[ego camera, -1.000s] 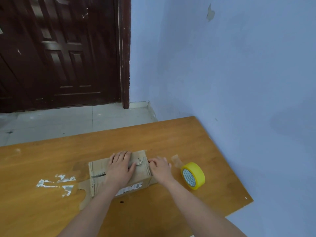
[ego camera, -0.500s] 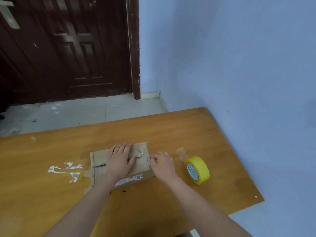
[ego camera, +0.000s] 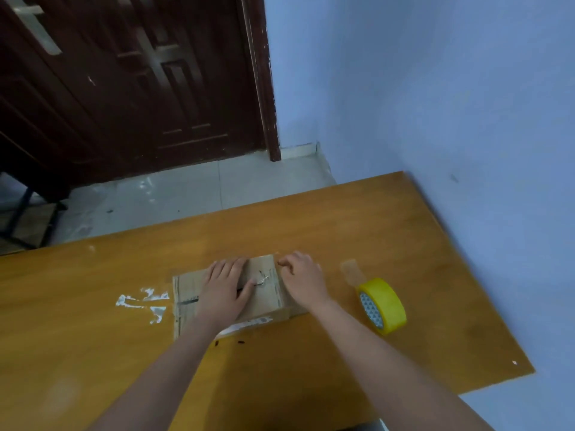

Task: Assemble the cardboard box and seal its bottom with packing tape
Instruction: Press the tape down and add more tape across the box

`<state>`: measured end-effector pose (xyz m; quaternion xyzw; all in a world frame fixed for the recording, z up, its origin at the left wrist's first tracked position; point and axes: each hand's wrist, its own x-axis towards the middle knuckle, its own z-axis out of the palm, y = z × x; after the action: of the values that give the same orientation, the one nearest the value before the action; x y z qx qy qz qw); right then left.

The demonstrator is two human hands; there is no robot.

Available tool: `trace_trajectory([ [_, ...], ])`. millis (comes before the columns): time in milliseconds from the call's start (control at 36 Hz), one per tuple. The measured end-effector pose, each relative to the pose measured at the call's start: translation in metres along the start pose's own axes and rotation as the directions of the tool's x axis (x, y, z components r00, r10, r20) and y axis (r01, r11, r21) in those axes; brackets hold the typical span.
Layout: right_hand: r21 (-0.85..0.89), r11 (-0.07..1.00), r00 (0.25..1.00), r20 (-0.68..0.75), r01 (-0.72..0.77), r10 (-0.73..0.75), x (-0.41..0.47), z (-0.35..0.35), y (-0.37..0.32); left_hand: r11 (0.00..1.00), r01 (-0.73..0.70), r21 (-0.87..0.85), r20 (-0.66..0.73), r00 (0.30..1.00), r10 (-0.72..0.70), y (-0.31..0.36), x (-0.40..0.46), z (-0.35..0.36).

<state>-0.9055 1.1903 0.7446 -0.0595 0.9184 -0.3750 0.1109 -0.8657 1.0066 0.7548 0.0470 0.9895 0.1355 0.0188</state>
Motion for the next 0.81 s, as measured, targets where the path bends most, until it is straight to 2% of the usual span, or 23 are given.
trace_trajectory([
  [83, -0.028, 1.0, 0.995, -0.098, -0.009, 0.006, 0.009, -0.004, 0.008, 1.0, -0.002, -0.003, 0.009, 1.0, 0.002, 0.002, 0.001, -0.004],
  [139, -0.079, 0.996, 0.995, -0.094, 0.032, -0.039, 0.016, -0.007, 0.013, 1.0, 0.001, -0.002, 0.008, 1.0, -0.001, 0.003, 0.001, -0.005],
  [278, -0.186, 0.954, 0.968, 0.132, 0.236, -0.213, 0.037, -0.021, 0.013, 1.0, 0.018, -0.013, 0.013, 1.0, -0.017, 0.004, 0.0, -0.005],
  [361, -0.341, 0.854, 0.908, 0.288, 0.393, -0.303, 0.051, -0.026, 0.006, 1.0, 0.021, -0.013, 0.003, 1.0, -0.021, 0.003, 0.0, -0.004],
  [500, -0.431, 0.745, 0.829, 0.477, 0.509, -0.29, 0.069, -0.038, -0.007, 1.0, 0.023, -0.006, 0.01, 1.0, -0.023, 0.002, 0.001, -0.002],
  [667, -0.482, 0.604, 0.74, 0.604, 0.635, -0.296, 0.078, -0.051, -0.025, 1.0, 0.027, -0.011, 0.011, 1.0, -0.027, 0.005, 0.0, -0.002],
  [806, -0.458, 0.599, 0.698, 0.67, 0.657, -0.253, 0.081, -0.052, -0.032, 1.0, 0.025, -0.016, 0.004, 1.0, -0.025, 0.005, 0.0, -0.002],
])
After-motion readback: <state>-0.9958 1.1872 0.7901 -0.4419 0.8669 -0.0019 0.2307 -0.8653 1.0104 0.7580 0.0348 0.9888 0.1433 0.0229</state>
